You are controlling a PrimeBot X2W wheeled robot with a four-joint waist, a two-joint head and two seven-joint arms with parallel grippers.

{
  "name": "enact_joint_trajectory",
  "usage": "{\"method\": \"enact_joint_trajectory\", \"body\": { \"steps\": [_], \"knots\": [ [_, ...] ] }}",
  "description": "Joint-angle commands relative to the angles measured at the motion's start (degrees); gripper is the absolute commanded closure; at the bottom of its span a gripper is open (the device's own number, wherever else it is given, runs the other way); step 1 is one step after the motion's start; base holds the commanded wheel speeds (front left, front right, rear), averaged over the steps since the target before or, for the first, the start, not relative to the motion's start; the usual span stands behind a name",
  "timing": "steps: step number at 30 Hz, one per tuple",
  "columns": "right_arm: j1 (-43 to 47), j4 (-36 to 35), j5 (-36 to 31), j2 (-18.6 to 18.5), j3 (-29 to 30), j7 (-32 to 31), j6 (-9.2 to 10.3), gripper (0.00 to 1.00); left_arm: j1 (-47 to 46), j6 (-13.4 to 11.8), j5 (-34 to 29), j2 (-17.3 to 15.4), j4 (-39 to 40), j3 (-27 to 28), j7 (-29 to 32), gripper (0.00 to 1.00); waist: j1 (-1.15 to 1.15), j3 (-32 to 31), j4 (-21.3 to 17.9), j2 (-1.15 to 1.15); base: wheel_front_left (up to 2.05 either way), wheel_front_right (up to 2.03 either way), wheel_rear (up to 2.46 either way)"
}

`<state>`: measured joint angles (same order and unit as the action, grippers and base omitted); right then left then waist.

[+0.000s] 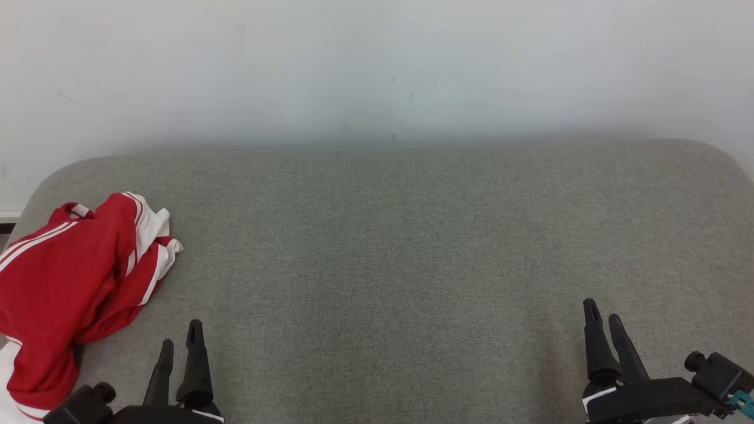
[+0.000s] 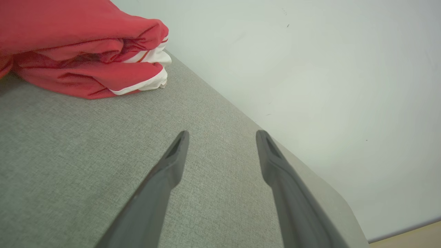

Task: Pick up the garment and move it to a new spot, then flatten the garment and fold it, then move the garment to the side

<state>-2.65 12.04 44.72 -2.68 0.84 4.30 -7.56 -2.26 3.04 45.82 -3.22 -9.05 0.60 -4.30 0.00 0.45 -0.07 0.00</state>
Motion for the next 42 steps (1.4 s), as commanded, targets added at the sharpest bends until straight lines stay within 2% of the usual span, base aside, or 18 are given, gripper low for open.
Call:
{"method": "enact_joint_trajectory", "body": {
  "steps": [1, 15, 42],
  "knots": [
    [-0.30, -0.72, -1.25, -0.20, -0.07, 0.41, 0.06, 0.00, -0.02, 0.07, -1.07, -0.47, 0.91, -0.11, -0.38, 0.00, 0.00, -0.01, 0.00, 0.00, 0.00, 0.00, 0.00],
    [0.56, -2.52, -13.08, -0.22, 0.51, 1.22, 0.07, 0.00, 1.43, -0.69, -11.03, -1.33, 2.14, -0.69, -3.02, 0.00, 0.00, -0.23, -0.09, 0.00, 0.00, 0.00, 0.00],
    [2.66, -6.90, -26.95, -0.24, 1.65, 2.90, 0.09, 0.00, 2.37, 1.73, -24.50, -3.90, 4.61, -3.11, -6.85, 0.00, 0.00, 0.26, 0.22, 0.00, 0.00, 0.00, 0.00]
  ]
}}
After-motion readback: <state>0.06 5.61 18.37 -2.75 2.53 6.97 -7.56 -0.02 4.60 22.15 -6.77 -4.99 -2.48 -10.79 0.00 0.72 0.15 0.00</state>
